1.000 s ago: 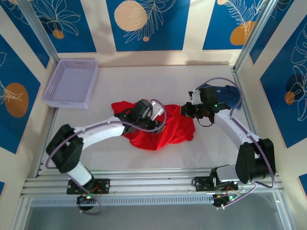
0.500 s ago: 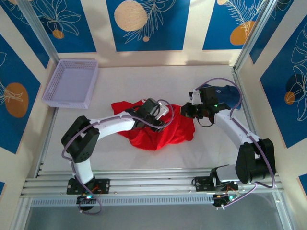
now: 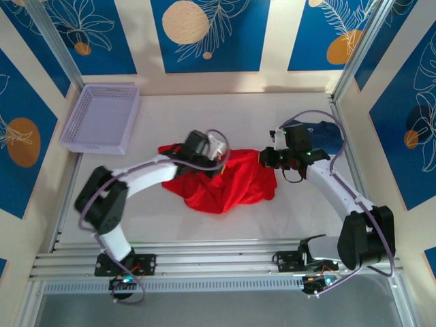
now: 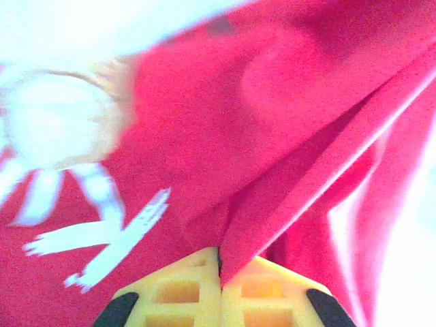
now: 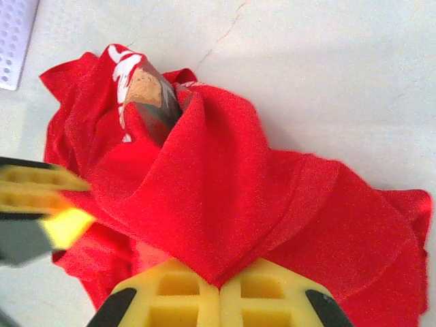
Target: Fold the inside-out t-shirt
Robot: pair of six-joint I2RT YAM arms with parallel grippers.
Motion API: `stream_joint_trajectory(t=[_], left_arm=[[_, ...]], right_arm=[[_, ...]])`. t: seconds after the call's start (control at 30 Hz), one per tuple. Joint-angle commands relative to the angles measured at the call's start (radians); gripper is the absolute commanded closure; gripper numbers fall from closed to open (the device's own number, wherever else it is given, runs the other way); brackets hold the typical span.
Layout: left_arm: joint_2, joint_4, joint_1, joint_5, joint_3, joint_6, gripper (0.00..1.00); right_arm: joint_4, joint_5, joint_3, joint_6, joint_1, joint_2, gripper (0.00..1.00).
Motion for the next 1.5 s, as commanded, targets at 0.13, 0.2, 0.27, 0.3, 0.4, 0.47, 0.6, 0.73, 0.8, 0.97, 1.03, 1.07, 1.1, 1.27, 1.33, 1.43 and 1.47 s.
stream_joint_trajectory(t=[0.13, 0.2, 0.27, 0.3, 0.4, 0.47, 0.6, 0.73, 0.8, 0.97, 1.03, 1.07, 1.1, 1.27, 1.33, 1.43, 1.47], left_arm=[[-0.224, 0.119, 0.074, 0.264, -0.058, -0.187, 1.00], [-0.245, 0.091, 0.085, 0.263, -0.057, -0.183, 1.00], [-0.257, 0.052, 0.087, 0.254, -0.045, -0.177, 1.00], [-0.260, 0.022, 0.087, 0.246, -0.032, -0.172, 1.00], [-0.258, -0.040, 0.087, 0.231, -0.004, -0.171, 1.00], [-0.258, -0.061, 0.086, 0.227, 0.005, -0.174, 1.00], [-0.258, -0.068, 0.084, 0.228, 0.009, -0.180, 1.00], [-0.257, -0.066, 0.083, 0.232, 0.011, -0.183, 1.00], [-0.256, -0.066, 0.083, 0.234, 0.012, -0.184, 1.00], [-0.264, -0.075, 0.081, 0.233, 0.012, -0.176, 1.00], [-0.271, -0.091, 0.081, 0.207, 0.014, -0.169, 1.00], [-0.273, -0.101, 0.081, 0.187, 0.015, -0.165, 1.00], [-0.278, -0.114, 0.083, 0.158, 0.017, -0.161, 1.00], [-0.271, -0.186, 0.081, -0.096, 0.035, -0.106, 1.00], [-0.254, -0.199, 0.081, -0.231, 0.043, -0.080, 1.00], [-0.212, -0.203, 0.081, -0.349, 0.068, -0.053, 1.00], [-0.197, -0.206, 0.081, -0.369, 0.079, -0.046, 1.00]], right_arm=[[0.058, 0.199, -0.040, -0.079, 0.096, -0.106, 1.00], [0.044, 0.264, -0.027, -0.075, 0.117, -0.094, 0.98], [-0.014, 0.372, 0.009, -0.048, 0.132, -0.066, 0.91], [-0.048, 0.417, 0.033, -0.043, 0.141, -0.054, 0.86], [-0.090, 0.475, 0.062, -0.065, 0.192, -0.068, 0.72], [-0.065, 0.432, 0.044, -0.101, 0.244, -0.113, 0.65], [0.058, 0.245, -0.047, -0.088, 0.352, -0.211, 0.54], [0.217, 0.138, -0.098, -0.023, 0.428, -0.162, 0.46], [0.261, 0.155, -0.086, -0.005, 0.450, -0.098, 0.40], [0.282, 0.275, -0.032, 0.026, 0.461, 0.050, 0.45], [0.242, 0.290, -0.010, 0.014, 0.458, 0.064, 0.66], [0.225, 0.292, -0.011, 0.001, 0.457, 0.053, 0.73], [0.209, 0.294, -0.019, -0.011, 0.455, 0.033, 0.82], [0.223, -0.028, -0.105, -0.060, 0.364, -0.088, 1.00], [0.241, -0.206, -0.124, -0.058, 0.308, -0.109, 1.00], [0.290, -0.366, -0.140, -0.041, 0.252, -0.109, 1.00], [0.311, -0.400, -0.142, -0.028, 0.239, -0.107, 1.00]])
